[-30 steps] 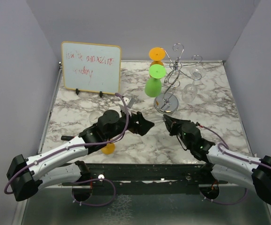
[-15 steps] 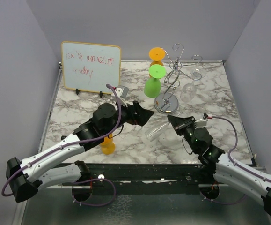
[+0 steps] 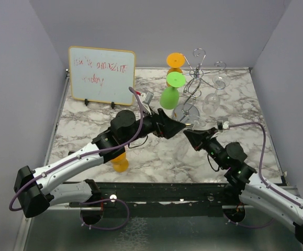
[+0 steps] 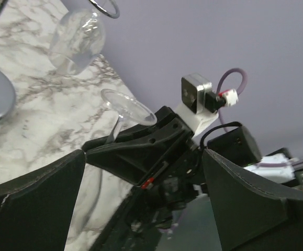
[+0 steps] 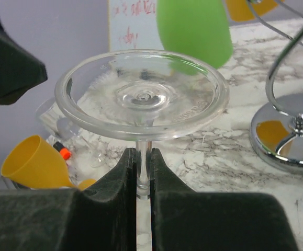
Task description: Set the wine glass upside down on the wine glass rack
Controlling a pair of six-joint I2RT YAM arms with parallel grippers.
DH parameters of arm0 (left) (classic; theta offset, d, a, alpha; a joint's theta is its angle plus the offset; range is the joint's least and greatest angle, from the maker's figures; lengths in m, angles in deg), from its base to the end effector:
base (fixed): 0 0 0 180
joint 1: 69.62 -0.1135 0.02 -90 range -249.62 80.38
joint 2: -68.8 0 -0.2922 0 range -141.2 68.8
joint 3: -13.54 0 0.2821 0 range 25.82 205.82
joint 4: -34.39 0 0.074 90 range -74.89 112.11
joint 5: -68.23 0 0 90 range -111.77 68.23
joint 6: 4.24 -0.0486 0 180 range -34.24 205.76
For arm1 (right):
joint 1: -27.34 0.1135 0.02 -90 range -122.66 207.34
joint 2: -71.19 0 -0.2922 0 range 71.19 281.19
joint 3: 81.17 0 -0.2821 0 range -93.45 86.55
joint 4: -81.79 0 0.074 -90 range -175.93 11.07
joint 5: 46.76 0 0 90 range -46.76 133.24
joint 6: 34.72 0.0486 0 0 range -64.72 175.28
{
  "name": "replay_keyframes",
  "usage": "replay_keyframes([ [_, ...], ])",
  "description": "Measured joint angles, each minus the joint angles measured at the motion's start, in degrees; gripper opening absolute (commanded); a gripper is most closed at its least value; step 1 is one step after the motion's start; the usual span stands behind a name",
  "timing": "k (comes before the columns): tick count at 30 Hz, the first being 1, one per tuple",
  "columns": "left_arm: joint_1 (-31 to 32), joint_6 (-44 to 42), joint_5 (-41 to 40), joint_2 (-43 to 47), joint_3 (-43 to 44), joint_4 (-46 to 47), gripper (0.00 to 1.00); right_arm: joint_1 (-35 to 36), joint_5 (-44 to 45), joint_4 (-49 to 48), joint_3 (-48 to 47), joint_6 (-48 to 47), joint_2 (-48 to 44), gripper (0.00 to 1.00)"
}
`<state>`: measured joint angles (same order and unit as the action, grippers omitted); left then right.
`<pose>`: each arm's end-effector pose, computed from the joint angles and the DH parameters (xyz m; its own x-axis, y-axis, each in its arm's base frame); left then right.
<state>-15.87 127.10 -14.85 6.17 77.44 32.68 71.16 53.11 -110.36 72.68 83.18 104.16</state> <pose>0.1667 -0.2373 0.3783 -0.5793 -0.3189 -0.7502 0.6516 0.3719 -0.6612 0.1330 0.1161 0.2503 -0.2023 0.4448 -0.8725 -0.5254 0.7026 0.4800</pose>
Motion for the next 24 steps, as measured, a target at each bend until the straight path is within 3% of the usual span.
replay_keyframes([
  [7,0.00,17.44,-0.13,-1.62,1.57,0.72,0.95,0.00,-9.16,0.55,-6.03,-17.40,1.77,0.01],
  [11,0.00,22.77,-0.09,-2.97,1.57,0.92,0.93,0.00,-11.96,0.09,-7.96,-23.67,3.10,0.01],
  [14,0.00,24.90,0.00,-3.72,1.57,0.94,0.84,0.00,-13.92,-0.02,-7.93,-27.06,3.50,0.01],
  [24,-0.46,27.34,0.50,-4.83,1.57,2.23,0.39,0.00,-18.88,-0.37,-7.93,-33.81,3.56,0.01],
])
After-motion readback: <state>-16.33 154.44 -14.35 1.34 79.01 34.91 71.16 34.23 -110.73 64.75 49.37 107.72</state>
